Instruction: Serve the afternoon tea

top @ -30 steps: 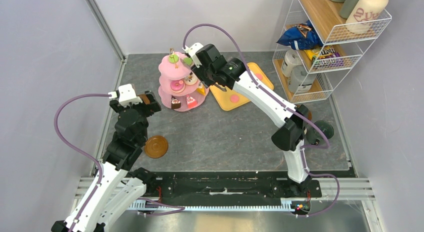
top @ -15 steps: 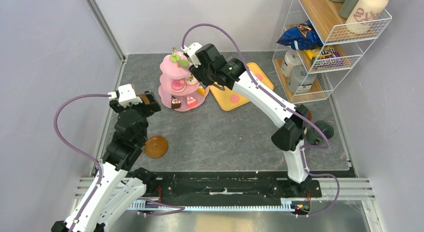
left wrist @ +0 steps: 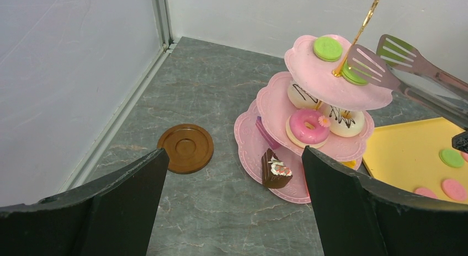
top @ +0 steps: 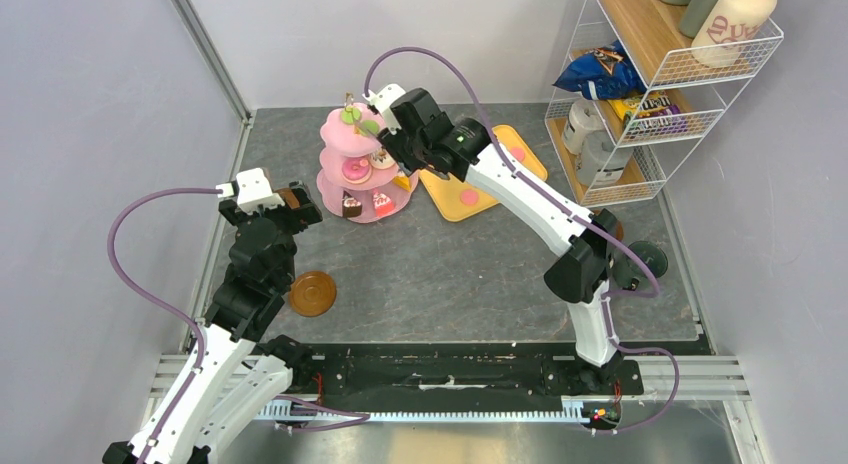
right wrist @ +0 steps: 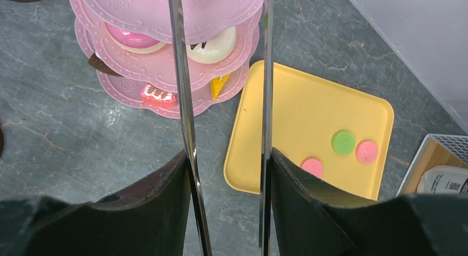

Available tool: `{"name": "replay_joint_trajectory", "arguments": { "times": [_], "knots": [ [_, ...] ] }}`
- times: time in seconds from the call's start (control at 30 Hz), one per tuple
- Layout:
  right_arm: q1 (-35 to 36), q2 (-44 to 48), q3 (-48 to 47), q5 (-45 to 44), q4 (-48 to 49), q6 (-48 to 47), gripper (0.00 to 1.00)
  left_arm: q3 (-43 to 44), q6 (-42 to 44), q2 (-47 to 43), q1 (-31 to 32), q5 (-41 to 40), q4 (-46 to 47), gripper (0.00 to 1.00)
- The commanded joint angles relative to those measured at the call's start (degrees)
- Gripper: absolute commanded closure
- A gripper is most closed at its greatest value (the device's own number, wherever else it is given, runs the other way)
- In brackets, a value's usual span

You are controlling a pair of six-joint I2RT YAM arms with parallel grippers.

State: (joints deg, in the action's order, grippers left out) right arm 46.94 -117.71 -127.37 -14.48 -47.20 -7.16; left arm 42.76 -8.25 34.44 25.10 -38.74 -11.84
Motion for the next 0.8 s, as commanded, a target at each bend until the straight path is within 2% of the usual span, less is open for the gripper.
{"name": "replay_joint_trajectory", "arguments": {
  "times": [0.0,0.33,0.57,0.77],
  "knots": [
    [0.17,5.68,2.20,-3.25,4.20,-0.64,0.43,0.21,-1.42,-0.44,-0.05,0.07,2.43,0.01],
    [-3.55,13.43,10.93,-6.32,4.49,2.32,0.43,0.13,-1.46,-0.51,-0.04,0.08,2.43,0.01],
    [-11.60,18.82,19.67,-5.66,3.07,9.08,0.43,0.17,-1.50,-0.34,-0.05,0.17,2.43,0.01],
    [-16.76,19.95,25.21,-5.78,1.12,12.34,0.42,0.13,-1.54,-0.16,-0.05,0.31,2.43,0.01]
  ]
}}
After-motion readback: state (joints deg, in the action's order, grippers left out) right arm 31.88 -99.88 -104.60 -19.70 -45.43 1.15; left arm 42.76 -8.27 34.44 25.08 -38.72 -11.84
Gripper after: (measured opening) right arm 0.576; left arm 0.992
